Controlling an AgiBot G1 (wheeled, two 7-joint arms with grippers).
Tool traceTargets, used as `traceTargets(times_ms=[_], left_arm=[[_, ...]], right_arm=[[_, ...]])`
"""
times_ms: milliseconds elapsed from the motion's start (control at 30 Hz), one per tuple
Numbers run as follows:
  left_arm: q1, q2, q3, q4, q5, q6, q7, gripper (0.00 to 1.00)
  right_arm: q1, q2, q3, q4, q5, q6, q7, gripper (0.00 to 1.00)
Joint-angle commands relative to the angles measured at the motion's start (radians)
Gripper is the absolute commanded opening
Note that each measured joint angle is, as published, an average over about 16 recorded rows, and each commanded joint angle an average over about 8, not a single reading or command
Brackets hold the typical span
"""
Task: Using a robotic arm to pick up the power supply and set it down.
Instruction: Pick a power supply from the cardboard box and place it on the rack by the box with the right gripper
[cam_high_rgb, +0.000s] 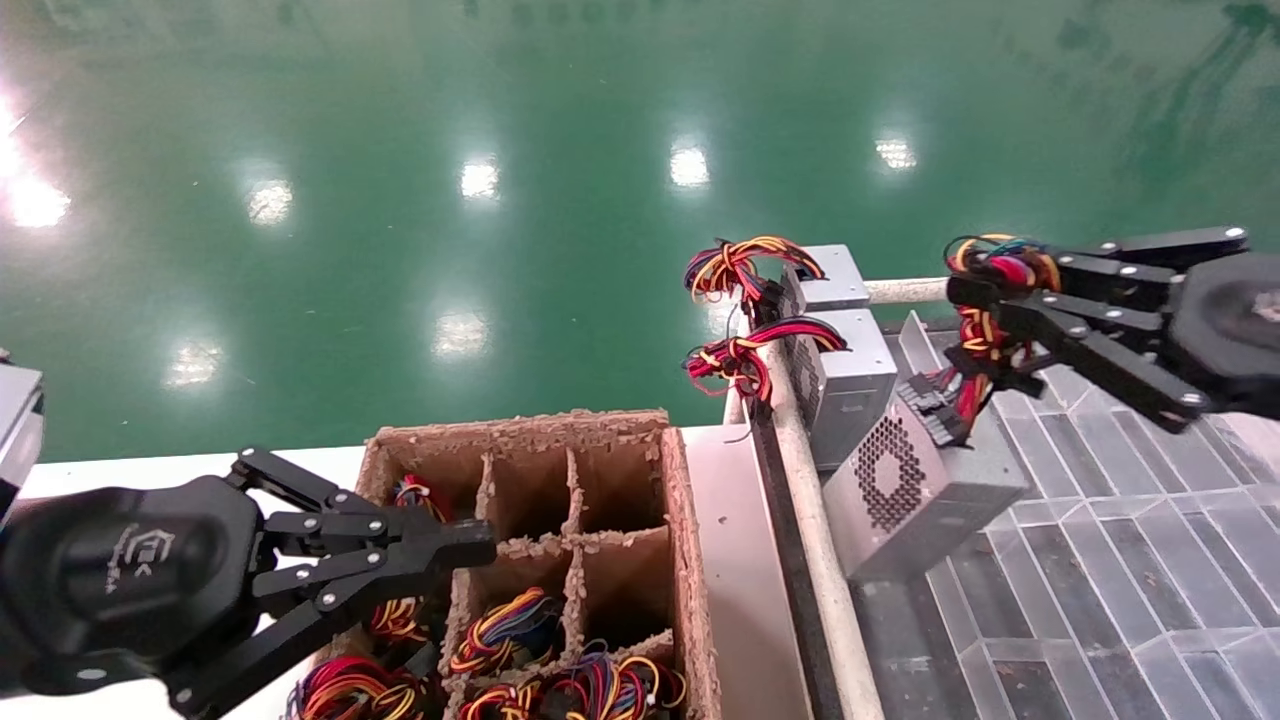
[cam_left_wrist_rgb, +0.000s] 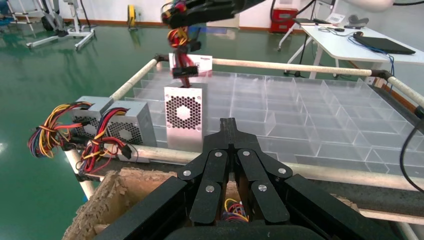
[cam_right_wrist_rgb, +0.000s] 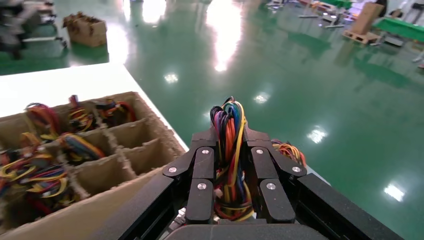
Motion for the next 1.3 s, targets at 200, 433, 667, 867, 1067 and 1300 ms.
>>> traceTargets(times_ms=[200,433,667,867,1067,1300], left_arm=[[0.0,0.0,0.0,0.0,0.0,0.0,0.0,0.0],[0.0,0.0,0.0,0.0,0.0,0.0,0.0,0.0],[0.0,0.0,0.0,0.0,0.0,0.0,0.0,0.0],[0.0,0.0,0.0,0.0,0.0,0.0,0.0,0.0],[0.0,0.0,0.0,0.0,0.0,0.0,0.0,0.0],[0.0,0.0,0.0,0.0,0.0,0.0,0.0,0.0]], right_arm=[[0.014,-0.103,-0.017,-0.09,-0.02,0.02,-0.068,0.0],[0.088,-0.22,-0.067,-0.224,-0.082,-0.019,-0.104,0.0],[0.116,-0.269,-0.09,-0.334,-0.113,-0.049,-0.148,0.07],[0.137,-0.273,-0.109,-0.35,-0.147,-0.062,-0.15,0.82],[0.158,-0.27,-0.117,-0.328,-0.163,-0.062,-0.133,1.0],[0.176,-0.256,-0.121,-0.282,-0.174,-0.057,-0.1,1.0]])
